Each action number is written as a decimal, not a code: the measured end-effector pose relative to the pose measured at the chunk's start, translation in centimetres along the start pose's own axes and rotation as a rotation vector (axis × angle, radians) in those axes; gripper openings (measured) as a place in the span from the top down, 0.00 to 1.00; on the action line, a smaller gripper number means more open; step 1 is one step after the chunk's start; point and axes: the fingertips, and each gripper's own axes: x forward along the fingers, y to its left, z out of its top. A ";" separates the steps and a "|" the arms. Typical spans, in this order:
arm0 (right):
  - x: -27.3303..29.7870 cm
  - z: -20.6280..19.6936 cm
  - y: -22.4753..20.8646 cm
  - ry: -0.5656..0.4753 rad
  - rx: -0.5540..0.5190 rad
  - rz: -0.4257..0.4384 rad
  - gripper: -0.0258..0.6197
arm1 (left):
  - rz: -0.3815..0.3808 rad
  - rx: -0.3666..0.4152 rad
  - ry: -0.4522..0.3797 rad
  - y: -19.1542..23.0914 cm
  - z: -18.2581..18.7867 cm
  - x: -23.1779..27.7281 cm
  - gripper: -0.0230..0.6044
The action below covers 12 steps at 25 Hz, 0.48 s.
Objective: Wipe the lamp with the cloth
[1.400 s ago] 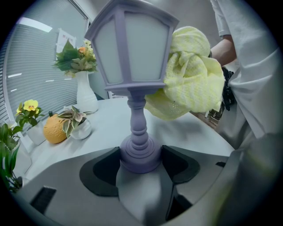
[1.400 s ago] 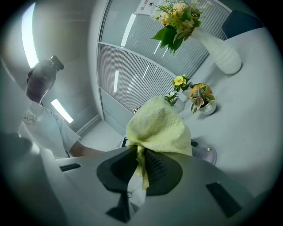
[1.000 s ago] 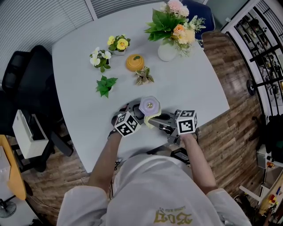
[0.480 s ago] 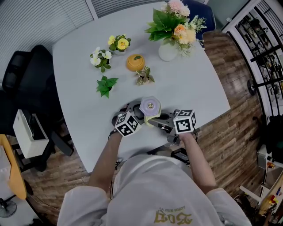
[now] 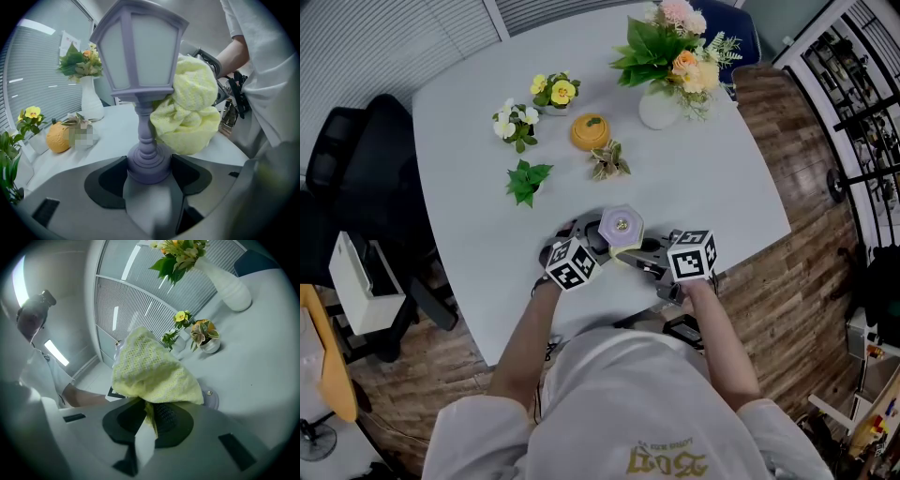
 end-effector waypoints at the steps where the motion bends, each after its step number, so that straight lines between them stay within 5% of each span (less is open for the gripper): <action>1: 0.0 0.0 -0.1 0.001 0.000 0.000 0.89 | 0.000 0.000 0.000 0.0 0.0 0.0 0.48; 12: 0.2 0.0 -3.2 -0.004 0.064 -0.104 0.89 | 0.001 0.002 -0.002 0.1 0.0 0.0 0.48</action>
